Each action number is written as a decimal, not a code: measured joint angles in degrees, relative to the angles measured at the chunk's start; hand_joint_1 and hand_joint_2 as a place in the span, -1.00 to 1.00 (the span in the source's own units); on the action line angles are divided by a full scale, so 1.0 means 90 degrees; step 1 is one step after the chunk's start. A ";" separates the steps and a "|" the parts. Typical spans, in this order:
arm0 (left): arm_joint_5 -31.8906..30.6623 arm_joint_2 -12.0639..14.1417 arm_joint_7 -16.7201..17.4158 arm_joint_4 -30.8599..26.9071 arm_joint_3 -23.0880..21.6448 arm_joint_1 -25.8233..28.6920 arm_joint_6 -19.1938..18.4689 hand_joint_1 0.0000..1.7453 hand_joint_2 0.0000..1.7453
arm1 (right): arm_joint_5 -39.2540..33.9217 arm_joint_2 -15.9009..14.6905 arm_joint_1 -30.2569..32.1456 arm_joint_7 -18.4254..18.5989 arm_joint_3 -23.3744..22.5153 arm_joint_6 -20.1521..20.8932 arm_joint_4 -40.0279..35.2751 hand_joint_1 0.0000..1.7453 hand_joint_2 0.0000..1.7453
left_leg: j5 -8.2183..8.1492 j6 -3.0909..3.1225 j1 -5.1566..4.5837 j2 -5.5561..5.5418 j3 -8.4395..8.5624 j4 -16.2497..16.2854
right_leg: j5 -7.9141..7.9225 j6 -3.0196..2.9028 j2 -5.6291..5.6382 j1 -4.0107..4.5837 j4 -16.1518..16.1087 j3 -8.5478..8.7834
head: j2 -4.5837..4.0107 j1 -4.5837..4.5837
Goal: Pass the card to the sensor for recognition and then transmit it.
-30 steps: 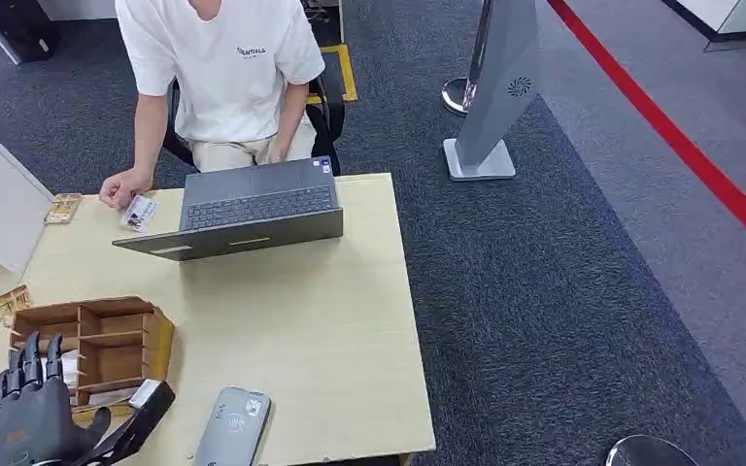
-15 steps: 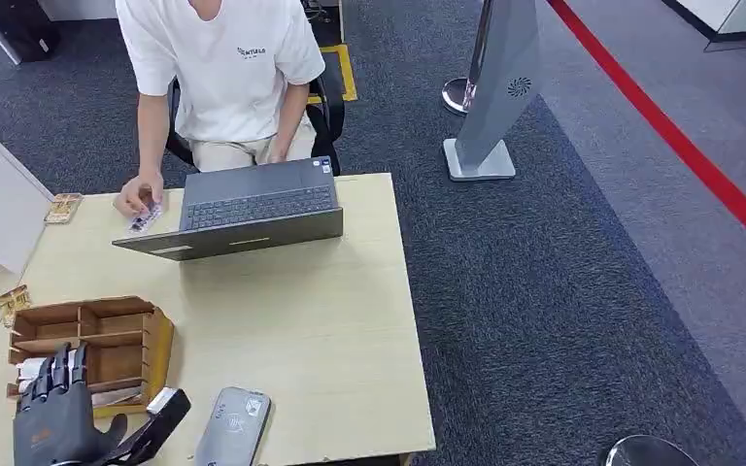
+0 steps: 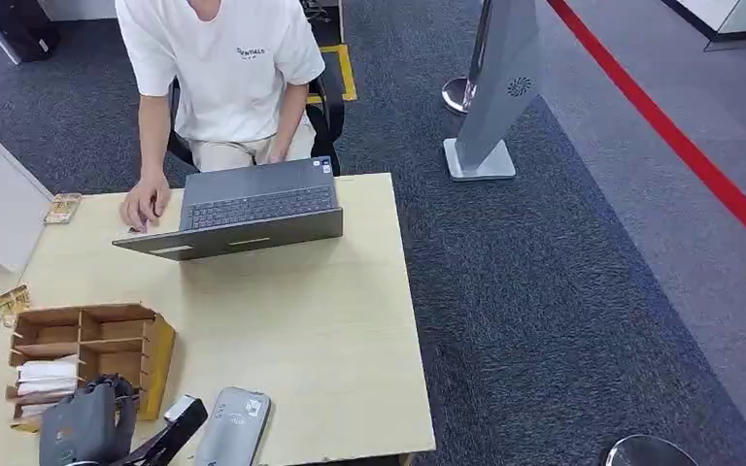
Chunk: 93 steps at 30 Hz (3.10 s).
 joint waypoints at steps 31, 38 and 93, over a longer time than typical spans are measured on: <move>0.0066 -0.0012 -0.0218 -0.1504 -0.0428 0.0058 0.0141 1.00 1.00 | 0.0000 0.0000 0.0008 0.0022 -0.0002 0.0068 -0.0015 -1.00 1.00 | 0.0000 0.0000 0.0000 -0.0001 0.0000 0.0002 | 0.0000 0.0000 -0.0001 0.0000 0.0000 -0.0001 | 0.0000 0.0000; 0.0048 0.0457 0.0197 -0.1955 -0.1183 -0.0513 0.0068 1.00 1.00 | 0.0000 -0.0012 0.0027 -0.0007 0.0073 0.0085 -0.0007 -1.00 1.00 | 0.0010 0.0002 0.0001 -0.0015 -0.0003 0.0003 | 0.0001 0.0000 -0.0018 0.0000 0.0000 -0.0002 | 0.0000 -0.0002; 0.0000 0.2356 0.1841 0.4690 -0.3242 -0.6806 0.1117 1.00 1.00 | 0.0002 -0.1042 -0.0171 -0.0102 0.1715 0.0070 0.1418 -1.00 1.00 | 0.0057 0.0002 0.0001 -0.0008 -0.0031 0.0005 | 0.0054 -0.0006 -0.0007 0.0002 0.0002 -0.0028 | 0.0000 0.0002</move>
